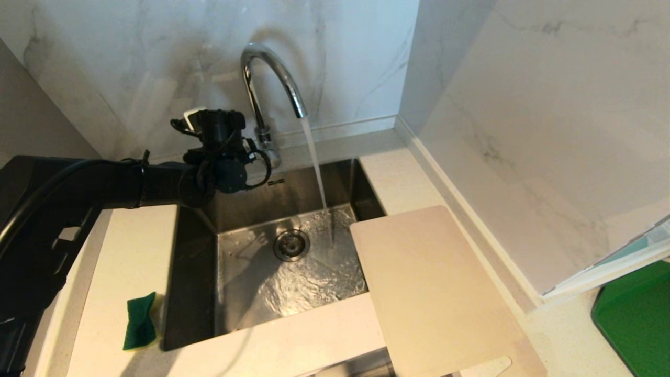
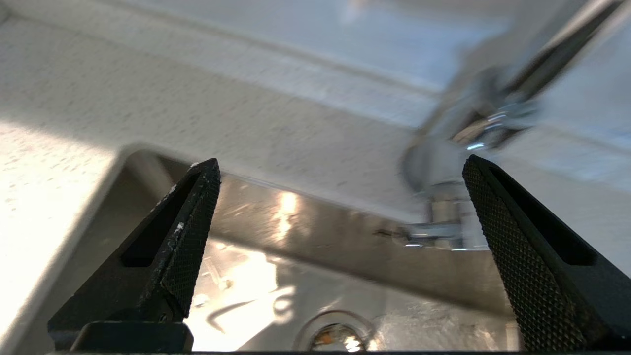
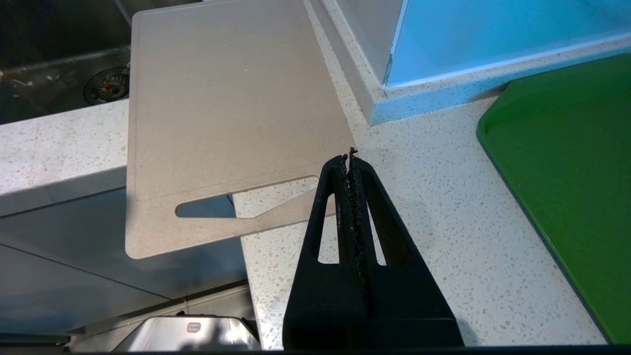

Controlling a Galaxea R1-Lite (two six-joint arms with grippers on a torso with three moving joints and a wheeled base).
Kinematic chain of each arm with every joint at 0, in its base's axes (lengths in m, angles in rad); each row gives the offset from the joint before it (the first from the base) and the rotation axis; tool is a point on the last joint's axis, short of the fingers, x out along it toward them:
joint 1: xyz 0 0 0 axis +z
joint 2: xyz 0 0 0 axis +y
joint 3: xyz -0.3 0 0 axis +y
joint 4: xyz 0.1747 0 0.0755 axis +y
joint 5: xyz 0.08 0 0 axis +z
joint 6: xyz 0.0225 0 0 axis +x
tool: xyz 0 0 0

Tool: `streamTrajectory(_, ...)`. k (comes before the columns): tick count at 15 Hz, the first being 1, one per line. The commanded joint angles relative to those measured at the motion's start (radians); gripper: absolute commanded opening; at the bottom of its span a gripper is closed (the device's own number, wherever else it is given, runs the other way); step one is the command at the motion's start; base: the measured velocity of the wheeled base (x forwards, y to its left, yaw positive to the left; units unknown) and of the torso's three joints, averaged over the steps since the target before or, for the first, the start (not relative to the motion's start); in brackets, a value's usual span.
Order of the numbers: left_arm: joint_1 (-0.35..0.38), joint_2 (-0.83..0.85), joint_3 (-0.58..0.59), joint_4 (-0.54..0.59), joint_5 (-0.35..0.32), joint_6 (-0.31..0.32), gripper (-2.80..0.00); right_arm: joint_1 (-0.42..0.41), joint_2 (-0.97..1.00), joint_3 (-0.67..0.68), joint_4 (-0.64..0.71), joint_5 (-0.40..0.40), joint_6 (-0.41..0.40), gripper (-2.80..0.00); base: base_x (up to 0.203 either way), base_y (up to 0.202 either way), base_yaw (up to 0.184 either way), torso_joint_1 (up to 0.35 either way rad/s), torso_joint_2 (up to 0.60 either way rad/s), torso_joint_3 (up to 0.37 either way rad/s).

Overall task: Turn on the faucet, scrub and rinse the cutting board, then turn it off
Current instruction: Turn on the tap

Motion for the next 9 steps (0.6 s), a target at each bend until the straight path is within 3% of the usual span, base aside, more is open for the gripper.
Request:
streamTrajectory(1, -0.012, -0.019, -0.002, -0.016, 0.004, -0.004, 0.00, 0.000, 0.000, 0.000, -0.001, 0.000, 0.000, -2.80, 0.000, 0.000, 0.000, 0.000, 0.00, 0.000)
streamTrajectory(6, -0.021, -0.106, 0.019, 0.013, -0.004, 0.000, 0.00, 0.000, 0.000, 0.000, -0.001, 0.000, 0.000, -2.80, 0.000, 0.000, 0.000, 0.000, 0.00, 0.000)
streamTrajectory(8, -0.019, -0.170, 0.093, 0.038, -0.078, -0.002, 0.00, 0.000, 0.000, 0.000, -0.001, 0.000, 0.000, -2.80, 0.000, 0.000, 0.000, 0.000, 0.00, 0.000)
streamTrajectory(9, -0.017, -0.210, 0.140, 0.045, -0.145, -0.003, 0.00, 0.000, 0.000, 0.000, -0.001, 0.000, 0.000, -2.80, 0.000, 0.000, 0.000, 0.000, 0.00, 0.000)
